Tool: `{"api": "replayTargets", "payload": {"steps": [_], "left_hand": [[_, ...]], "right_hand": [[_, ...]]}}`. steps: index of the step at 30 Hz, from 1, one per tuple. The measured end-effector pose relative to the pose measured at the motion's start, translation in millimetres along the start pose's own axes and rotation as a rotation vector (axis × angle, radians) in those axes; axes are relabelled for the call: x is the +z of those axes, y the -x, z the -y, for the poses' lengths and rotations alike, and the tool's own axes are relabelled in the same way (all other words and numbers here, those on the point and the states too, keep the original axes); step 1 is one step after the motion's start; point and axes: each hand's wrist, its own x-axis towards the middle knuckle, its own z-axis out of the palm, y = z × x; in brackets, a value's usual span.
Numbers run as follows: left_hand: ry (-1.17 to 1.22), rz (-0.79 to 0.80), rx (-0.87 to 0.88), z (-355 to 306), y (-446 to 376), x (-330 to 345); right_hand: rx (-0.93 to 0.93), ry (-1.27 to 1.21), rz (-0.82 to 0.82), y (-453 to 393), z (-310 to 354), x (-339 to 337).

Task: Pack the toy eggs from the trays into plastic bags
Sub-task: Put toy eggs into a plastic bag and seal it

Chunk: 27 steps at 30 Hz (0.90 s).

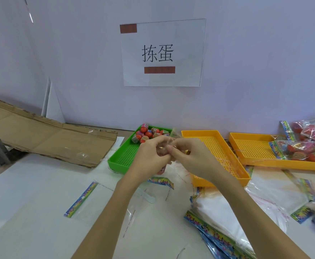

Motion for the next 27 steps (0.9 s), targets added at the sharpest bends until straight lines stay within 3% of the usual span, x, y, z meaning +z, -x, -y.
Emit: {"api": "replayTargets", "payload": {"steps": [2,4,6,8,11,15,17,19,21,27], "left_hand": [[0.070,0.099,-0.094,-1,0,-10],[0.147,0.083,-0.159,1,1,-23],[0.134,-0.133,-0.194,4,-2,-35],[0.102,-0.427,-0.226,11,-5,-42],[0.267,-0.677,-0.206,19,-8,-48],[0.365,-0.708,-0.200,23,-8,-49],[0.360,-0.690,-0.204,24,-9,-49],[0.359,-0.671,-0.210,23,-9,-49],[0.363,-0.659,-0.215,23,-9,-48],[0.356,-0.542,-0.180,19,-8,-43]], "right_hand": [[-0.006,-0.063,-0.069,-1,2,0],[-0.042,-0.152,-0.200,-3,3,0],[-0.049,-0.243,-0.319,-9,2,1],[-0.024,-0.173,-0.341,-18,-2,5],[0.004,0.106,-0.164,-37,-5,19],[0.050,0.528,0.191,-64,1,41],[0.076,0.751,0.245,-73,3,47],[0.087,0.830,0.190,-80,3,52],[0.089,0.729,0.113,-82,1,53],[0.091,0.063,-0.246,-52,-13,36]]}}
